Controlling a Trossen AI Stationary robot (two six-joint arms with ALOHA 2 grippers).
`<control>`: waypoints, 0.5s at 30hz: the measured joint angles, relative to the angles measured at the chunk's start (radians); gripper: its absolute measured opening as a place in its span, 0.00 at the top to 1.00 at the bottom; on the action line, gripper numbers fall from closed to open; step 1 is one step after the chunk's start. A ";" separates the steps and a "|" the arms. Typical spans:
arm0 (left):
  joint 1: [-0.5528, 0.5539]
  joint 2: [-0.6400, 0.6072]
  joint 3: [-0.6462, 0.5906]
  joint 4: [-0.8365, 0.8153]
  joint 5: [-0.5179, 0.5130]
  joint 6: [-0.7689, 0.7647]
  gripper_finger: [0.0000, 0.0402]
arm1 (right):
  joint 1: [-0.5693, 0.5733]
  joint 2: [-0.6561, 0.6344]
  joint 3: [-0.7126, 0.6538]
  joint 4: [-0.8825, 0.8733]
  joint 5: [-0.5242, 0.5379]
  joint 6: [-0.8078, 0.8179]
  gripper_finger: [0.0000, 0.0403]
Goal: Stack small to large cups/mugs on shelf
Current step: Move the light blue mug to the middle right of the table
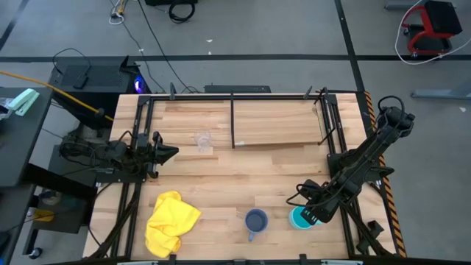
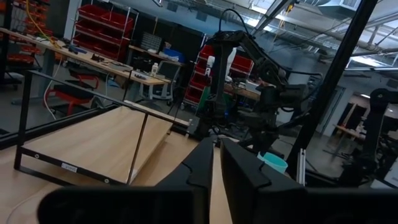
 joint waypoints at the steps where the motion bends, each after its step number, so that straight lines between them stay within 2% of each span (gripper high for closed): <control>1: 0.000 0.000 0.000 0.000 0.000 -0.001 0.91 | 0.000 0.000 0.000 0.000 0.000 0.000 0.85; 15: 0.000 0.000 0.000 -0.033 0.000 -0.002 0.91 | 0.000 0.000 0.000 0.000 0.001 0.004 0.85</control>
